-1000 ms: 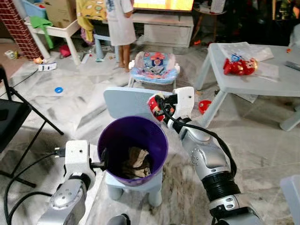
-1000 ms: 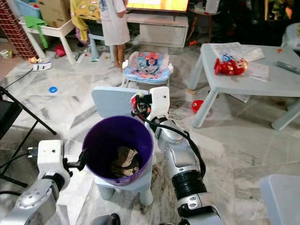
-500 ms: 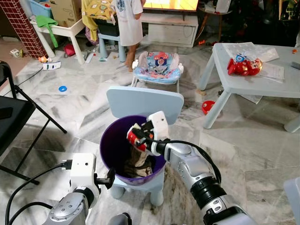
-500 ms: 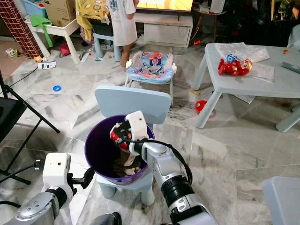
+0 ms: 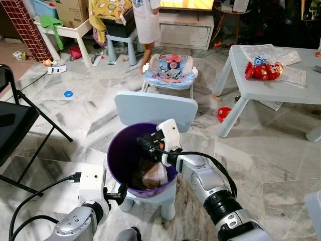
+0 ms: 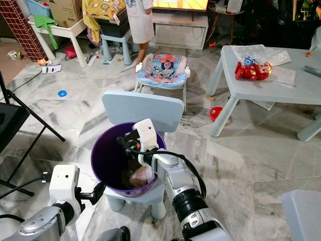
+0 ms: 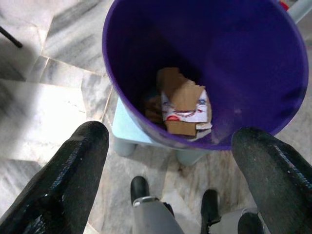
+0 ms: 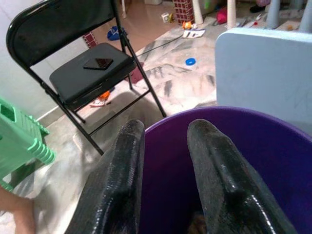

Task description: Picking trash to rubbish bin

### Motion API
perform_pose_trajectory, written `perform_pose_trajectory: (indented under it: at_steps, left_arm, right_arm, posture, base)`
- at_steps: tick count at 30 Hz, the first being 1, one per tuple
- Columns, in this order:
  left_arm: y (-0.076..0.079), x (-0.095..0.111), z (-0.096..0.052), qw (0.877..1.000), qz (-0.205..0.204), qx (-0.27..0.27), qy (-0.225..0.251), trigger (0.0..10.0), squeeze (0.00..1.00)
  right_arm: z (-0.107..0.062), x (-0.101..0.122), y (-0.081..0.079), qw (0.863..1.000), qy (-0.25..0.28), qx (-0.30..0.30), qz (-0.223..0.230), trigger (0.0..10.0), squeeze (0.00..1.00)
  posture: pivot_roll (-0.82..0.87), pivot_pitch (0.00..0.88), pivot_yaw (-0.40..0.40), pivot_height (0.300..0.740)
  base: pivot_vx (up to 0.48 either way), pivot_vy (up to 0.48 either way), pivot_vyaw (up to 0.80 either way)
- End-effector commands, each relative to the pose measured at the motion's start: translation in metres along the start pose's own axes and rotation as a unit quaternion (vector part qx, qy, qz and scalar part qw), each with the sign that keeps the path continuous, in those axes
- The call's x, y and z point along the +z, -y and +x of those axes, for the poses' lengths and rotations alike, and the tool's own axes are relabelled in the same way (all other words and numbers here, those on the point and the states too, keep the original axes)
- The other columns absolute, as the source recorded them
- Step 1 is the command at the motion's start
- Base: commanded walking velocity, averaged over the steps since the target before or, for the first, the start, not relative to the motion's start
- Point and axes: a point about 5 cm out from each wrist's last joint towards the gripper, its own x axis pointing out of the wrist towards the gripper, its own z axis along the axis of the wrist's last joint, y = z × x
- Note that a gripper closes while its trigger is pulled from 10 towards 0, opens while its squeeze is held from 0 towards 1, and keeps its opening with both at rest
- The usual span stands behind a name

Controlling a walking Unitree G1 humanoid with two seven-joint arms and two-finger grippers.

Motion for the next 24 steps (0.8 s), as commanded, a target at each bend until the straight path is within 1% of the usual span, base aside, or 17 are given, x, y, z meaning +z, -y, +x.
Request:
perform_pose_trajectory:
  at_steps: [1,2,3,4,5,6,8,9,13,14,15,16,17,18,21,22,24]
  left_arm:
    - [0.001,0.001,-0.001,1.000,0.005,-0.001,0.001,10.0,0.00]
    - [0.002,0.006,0.002,1.000,0.007,-0.001,0.012,10.0,0.00]
    - [0.003,0.015,0.005,0.999,0.005,0.003,0.039,10.0,0.00]
    - [0.003,0.015,0.005,0.999,0.005,0.003,0.039,10.0,0.00]
    - [0.003,0.023,0.008,0.998,0.007,0.005,0.063,10.0,0.00]
    - [0.004,0.026,0.009,0.997,0.009,0.006,0.071,10.0,0.00]
    - [0.006,0.048,0.014,0.991,0.010,0.009,0.131,10.0,0.00]
    - [0.008,0.060,0.017,0.987,0.016,0.010,0.163,10.0,0.00]
    - [0.011,0.076,0.020,0.979,0.023,0.007,0.204,10.0,0.00]
    - [0.012,0.086,0.023,0.973,0.024,0.007,0.228,10.0,0.00]
    - [0.012,0.086,0.023,0.973,0.024,0.007,0.228,10.0,0.00]
    - [0.012,0.089,0.024,0.972,0.024,0.007,0.236,10.0,0.00]
    - [0.012,0.095,0.026,0.969,0.023,0.012,0.247,10.0,0.00]
    - [0.012,0.095,0.026,0.969,0.023,0.012,0.247,10.0,0.00]
    - [0.010,0.101,0.029,0.964,0.004,0.019,0.264,10.0,0.00]
    - [0.009,0.104,0.030,0.962,0.000,0.021,0.274,10.0,0.00]
    - [0.009,0.105,0.031,0.960,-0.002,0.021,0.280,10.0,0.00]
  right_arm:
    - [0.002,0.001,-0.004,1.000,0.012,-0.002,0.007,10.0,1.00]
    - [0.001,0.005,-0.002,1.000,0.024,-0.009,0.006,10.0,1.00]
    - [-0.002,0.014,0.002,0.999,0.042,-0.024,-0.006,10.0,1.00]
    - [-0.002,0.014,0.002,0.999,0.042,-0.024,-0.006,10.0,1.00]
    - [-0.004,0.021,0.006,0.997,0.059,-0.037,-0.018,10.0,1.00]
    - [-0.005,0.024,0.008,0.997,0.064,-0.041,-0.021,10.0,1.00]
    - [-0.014,0.044,0.017,0.991,0.103,-0.065,-0.060,10.0,1.00]
    - [-0.022,0.056,0.023,0.985,0.126,-0.083,-0.081,10.0,1.00]
    - [-0.037,0.073,0.032,0.976,0.158,-0.108,-0.106,10.0,1.00]
    - [-0.050,0.084,0.040,0.967,0.176,-0.136,-0.125,10.0,1.00]
    - [-0.050,0.084,0.040,0.967,0.176,-0.136,-0.125,10.0,1.00]
    - [-0.055,0.087,0.042,0.964,0.181,-0.145,-0.130,10.0,1.00]
    - [-0.066,0.095,0.048,0.956,0.192,-0.166,-0.147,10.0,1.00]
    - [-0.066,0.095,0.048,0.956,0.192,-0.166,-0.147,10.0,1.00]
    - [-0.083,0.103,0.054,0.944,0.201,-0.195,-0.174,10.0,1.00]
    - [-0.092,0.106,0.058,0.940,0.201,-0.209,-0.181,10.0,1.00]
    - [-0.097,0.107,0.059,0.939,0.201,-0.214,-0.181,10.0,1.00]
  posture:
    - [0.23,0.142,-0.024,0.740]
    - [0.23,0.142,-0.024,0.740]
    - [0.23,0.142,-0.024,0.740]
    - [0.23,0.142,-0.024,0.740]
    - [0.21,0.131,-0.034,0.740]
    - [0.21,0.131,-0.034,0.740]
    - [0.19,0.124,-0.039,0.740]
    - [0.18,0.120,-0.041,0.740]
    - [0.16,0.116,-0.041,0.740]
    - [0.14,0.110,-0.042,0.740]
    - [0.14,0.110,-0.042,0.740]
    - [0.14,0.109,-0.042,0.740]
    - [0.13,0.106,-0.042,0.740]
    - [0.13,0.106,-0.042,0.740]
    - [0.11,0.103,-0.043,0.740]
    - [0.11,0.103,-0.044,0.740]
    - [0.11,0.103,-0.044,0.740]
  base:
    - [0.000,0.000,0.00]
    - [0.000,0.000,0.00]
    - [0.000,0.000,0.00]
    - [0.000,0.000,0.00]
    - [0.000,0.000,0.00]
    - [0.000,0.000,0.00]
    - [0.000,0.000,0.00]
    - [0.000,0.000,0.00]
    - [0.000,0.000,0.00]
    - [0.000,0.000,0.00]
    - [0.000,0.000,0.00]
    - [0.000,0.000,0.00]
    - [0.000,0.000,0.00]
    - [0.000,0.000,0.00]
    - [0.000,0.000,0.00]
    - [0.000,0.000,0.00]
    - [0.000,0.000,0.00]
